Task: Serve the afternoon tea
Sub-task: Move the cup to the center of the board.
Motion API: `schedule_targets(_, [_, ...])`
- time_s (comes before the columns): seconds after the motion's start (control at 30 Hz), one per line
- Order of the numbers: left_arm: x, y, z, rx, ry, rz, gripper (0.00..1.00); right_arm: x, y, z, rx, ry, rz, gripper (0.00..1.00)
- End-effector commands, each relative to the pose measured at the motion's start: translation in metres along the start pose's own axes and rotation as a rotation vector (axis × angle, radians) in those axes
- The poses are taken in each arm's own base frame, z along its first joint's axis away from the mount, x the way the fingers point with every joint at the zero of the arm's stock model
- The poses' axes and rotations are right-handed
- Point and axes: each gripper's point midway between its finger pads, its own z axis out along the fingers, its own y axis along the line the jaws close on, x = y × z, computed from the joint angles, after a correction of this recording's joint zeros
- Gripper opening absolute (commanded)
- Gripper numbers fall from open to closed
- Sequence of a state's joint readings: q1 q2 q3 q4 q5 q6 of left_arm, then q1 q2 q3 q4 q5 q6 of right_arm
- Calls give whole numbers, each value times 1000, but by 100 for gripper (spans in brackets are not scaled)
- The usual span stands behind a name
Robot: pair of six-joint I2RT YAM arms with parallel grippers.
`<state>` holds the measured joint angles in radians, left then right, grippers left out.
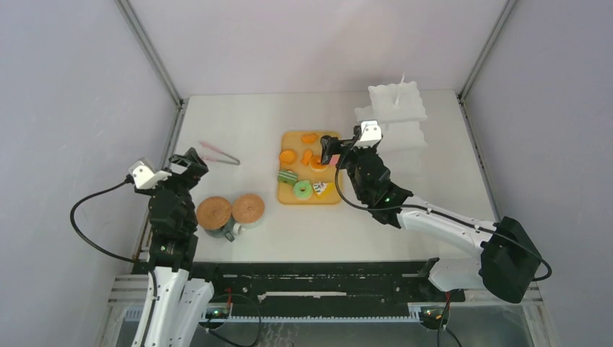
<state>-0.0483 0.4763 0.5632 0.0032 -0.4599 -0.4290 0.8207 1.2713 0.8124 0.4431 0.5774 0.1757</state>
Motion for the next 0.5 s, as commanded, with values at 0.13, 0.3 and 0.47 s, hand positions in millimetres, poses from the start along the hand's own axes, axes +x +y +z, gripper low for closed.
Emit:
schedule_targets(0.13, [7, 10, -13, -91, 34, -70, 100, -10, 60, -3, -285, -9, -99, 100])
schedule_targets(0.3, [4, 19, -22, -134, 43, -64, 100, 15, 84, 2, -279, 74, -139, 93])
schedule_targets(0.47, [6, 21, -29, -121, 54, -63, 96, 47, 89, 1, -249, 198, -189, 85])
